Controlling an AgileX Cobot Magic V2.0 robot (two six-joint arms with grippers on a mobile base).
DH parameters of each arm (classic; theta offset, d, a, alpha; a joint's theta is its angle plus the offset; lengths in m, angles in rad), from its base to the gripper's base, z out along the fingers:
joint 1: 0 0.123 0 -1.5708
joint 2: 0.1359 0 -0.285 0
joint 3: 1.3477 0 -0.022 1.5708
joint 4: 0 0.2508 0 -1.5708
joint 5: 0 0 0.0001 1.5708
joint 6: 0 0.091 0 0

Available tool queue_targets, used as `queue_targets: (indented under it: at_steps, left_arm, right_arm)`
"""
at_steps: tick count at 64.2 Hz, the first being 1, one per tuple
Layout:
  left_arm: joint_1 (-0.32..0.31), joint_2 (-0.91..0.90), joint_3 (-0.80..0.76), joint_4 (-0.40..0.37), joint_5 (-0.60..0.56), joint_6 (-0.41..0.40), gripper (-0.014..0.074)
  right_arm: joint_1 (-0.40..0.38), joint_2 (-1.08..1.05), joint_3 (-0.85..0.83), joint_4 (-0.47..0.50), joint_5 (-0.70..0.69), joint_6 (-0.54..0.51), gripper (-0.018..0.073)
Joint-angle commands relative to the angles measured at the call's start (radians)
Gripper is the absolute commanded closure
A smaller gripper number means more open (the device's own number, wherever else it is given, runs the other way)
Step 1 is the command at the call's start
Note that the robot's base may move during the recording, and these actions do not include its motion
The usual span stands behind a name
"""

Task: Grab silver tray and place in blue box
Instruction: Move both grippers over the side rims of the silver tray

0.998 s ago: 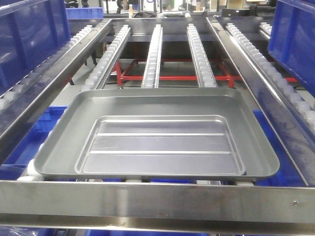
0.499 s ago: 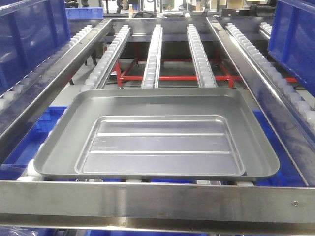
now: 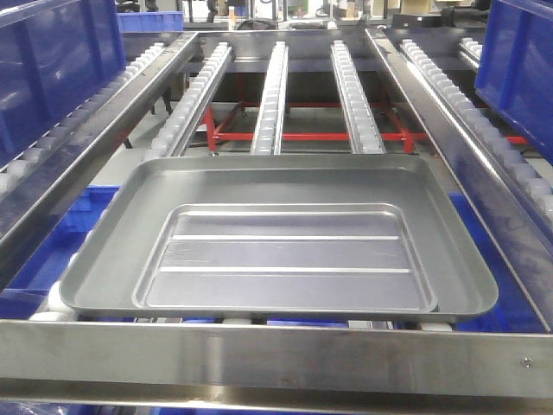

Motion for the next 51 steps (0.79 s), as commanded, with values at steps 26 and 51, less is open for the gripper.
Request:
queue_targets:
  at_steps: [26, 51]
  left_arm:
    - [-0.018, 0.636, -0.148, -0.295, -0.017, 0.063, 0.0699]
    - [-0.427, 0.987, -0.418, 0.187, -0.050, -0.506, 0.0692]
  right_arm:
    - [0.050, 0.646, -0.167, 0.090, 0.231, -0.030, 0.0530]
    - [0.516, 0.977, -0.428, -0.275, 0.212, 0.519, 0.0527]
